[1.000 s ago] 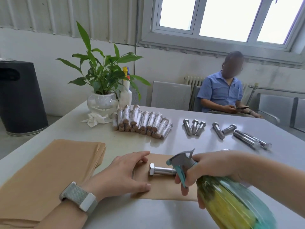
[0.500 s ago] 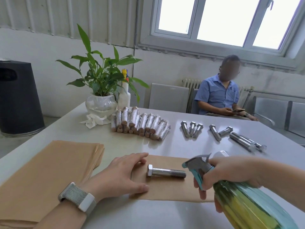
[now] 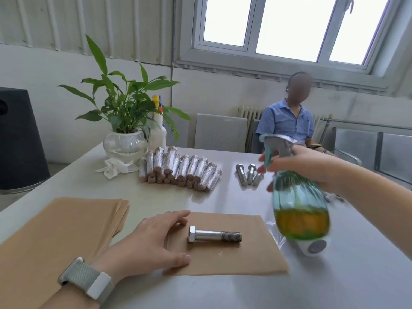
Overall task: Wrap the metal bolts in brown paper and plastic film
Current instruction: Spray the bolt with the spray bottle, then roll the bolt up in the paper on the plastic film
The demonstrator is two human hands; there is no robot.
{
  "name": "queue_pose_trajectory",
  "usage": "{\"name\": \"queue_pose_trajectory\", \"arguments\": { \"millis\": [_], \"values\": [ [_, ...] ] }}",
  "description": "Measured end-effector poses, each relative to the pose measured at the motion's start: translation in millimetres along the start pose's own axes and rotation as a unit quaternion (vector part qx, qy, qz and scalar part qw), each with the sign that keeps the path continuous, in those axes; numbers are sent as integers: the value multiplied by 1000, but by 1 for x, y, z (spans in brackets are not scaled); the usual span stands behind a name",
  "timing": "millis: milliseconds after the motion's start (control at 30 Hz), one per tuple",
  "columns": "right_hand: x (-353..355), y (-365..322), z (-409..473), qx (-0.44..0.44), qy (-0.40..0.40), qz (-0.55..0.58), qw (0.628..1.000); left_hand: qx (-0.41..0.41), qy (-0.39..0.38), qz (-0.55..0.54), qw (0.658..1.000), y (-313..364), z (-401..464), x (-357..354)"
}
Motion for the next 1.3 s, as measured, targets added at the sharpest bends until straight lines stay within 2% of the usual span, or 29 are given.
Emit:
{"name": "queue_pose_trajectory", "arguments": {
  "millis": [167, 233, 500, 600, 733, 800, 833, 900, 967, 1033, 1100, 1200, 1300],
  "values": [
    [11, 14, 51, 88, 192, 46, 976, 4, -10, -1, 1000, -2, -2, -1],
    [2, 28, 62, 107, 224, 36, 968, 4, -13, -2, 1000, -2, -2, -1],
    [-8, 70, 85, 86, 262, 26, 961, 0, -28, 7, 1000, -2, 0, -1],
    [-8, 77, 91, 81, 229, 5, 970, 0, -31, 1, 1000, -2, 0, -1],
    [-2, 76, 73, 22, 185, 23, 982, -4, -29, -8, 1000, -2, -2, 0],
    [-2, 74, 39, 3, 196, -34, 980, -2, -26, -15, 1000, -3, -3, 0],
    [-7, 68, 17, 36, 189, -103, 976, 0, -21, -17, 1000, -4, -3, 1],
    [-34, 48, -26, 191, 126, -257, 939, -2, -11, -26, 1000, -3, -4, 4],
    [-72, 32, -61, 349, 7, -381, 856, -12, 0, -42, 999, 0, -6, 9],
    [-103, 28, -83, 448, -105, -447, 767, -27, 14, -63, 998, 4, -8, 13],
    [-119, 29, -90, 468, -170, -471, 728, -39, 35, -86, 995, 9, -10, 17],
    [-129, 33, -87, 449, -190, -496, 718, -52, 45, -108, 992, 16, -14, 19],
    [-135, 36, -85, 428, -183, -532, 707, -59, 22, -113, 992, 18, -14, 16]
  ]
}}
Point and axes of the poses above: each hand's wrist, its own z-axis towards the middle knuckle, its own x-axis out of the back of the hand, y = z × x, the point moved 6 cm from there along z, towards the middle knuckle, and after that the axes turned 15 degrees about x, right-handed, at the moved point
